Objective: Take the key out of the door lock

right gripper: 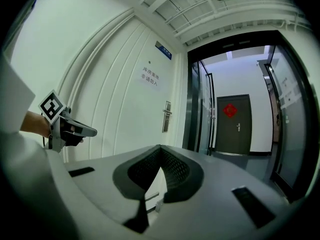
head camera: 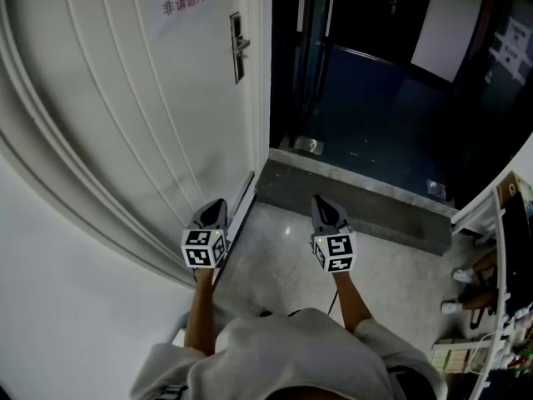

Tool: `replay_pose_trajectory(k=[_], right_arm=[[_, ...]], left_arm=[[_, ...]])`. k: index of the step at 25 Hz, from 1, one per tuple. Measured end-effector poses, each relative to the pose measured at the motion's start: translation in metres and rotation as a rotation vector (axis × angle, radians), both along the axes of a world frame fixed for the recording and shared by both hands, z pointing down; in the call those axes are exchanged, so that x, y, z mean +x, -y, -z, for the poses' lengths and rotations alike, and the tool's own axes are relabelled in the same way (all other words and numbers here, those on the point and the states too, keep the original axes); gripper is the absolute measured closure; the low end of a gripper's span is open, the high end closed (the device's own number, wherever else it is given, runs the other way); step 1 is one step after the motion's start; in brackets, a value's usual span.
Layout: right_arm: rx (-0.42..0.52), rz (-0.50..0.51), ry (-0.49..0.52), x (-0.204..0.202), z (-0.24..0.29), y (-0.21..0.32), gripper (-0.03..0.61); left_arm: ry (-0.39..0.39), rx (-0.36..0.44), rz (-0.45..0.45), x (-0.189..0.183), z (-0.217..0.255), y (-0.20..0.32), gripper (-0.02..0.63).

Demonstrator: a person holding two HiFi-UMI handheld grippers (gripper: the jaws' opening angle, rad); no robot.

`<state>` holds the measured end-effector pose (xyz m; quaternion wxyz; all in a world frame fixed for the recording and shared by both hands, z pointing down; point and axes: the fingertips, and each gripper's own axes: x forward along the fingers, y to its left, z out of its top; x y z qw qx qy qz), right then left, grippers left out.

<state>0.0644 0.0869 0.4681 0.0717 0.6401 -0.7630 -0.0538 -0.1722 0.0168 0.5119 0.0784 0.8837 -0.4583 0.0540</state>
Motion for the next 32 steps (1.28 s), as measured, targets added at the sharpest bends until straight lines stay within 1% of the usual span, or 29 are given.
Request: replay_pose_trajectory(k=[4, 10, 15, 19, 22, 32], right_arm=[[-0.028, -0.022, 0.007, 0.008, -0.013, 0.017, 0.555], [-0.037, -0.031, 0.006, 0.022, -0.022, 0.041, 0.555], [-0.036, -0.028, 0.003, 0.034, -0.029, 0.080, 0.555], [-0.031, -0.011, 0.008, 0.042, -0.034, 0.122, 0.555], [-0.033, 0.000, 0.013, 0.050, -0.036, 0.159, 0.555], [-0.013, 0.033, -0.001, 0.094, -0.012, 0.310, 0.555]], left_arm=[[0.002, -0.014, -0.014, 0.006, -0.008, 0.023, 0.595], [0.001, -0.017, -0.032, 0.026, -0.015, 0.053, 0.595], [0.003, -0.011, -0.036, 0.039, -0.018, 0.092, 0.595], [0.005, -0.010, -0.027, 0.049, -0.023, 0.132, 0.595], [0.006, -0.015, -0.030, 0.064, -0.024, 0.168, 0.595], [0.011, 0.009, -0.026, 0.118, 0.005, 0.311, 0.595]])
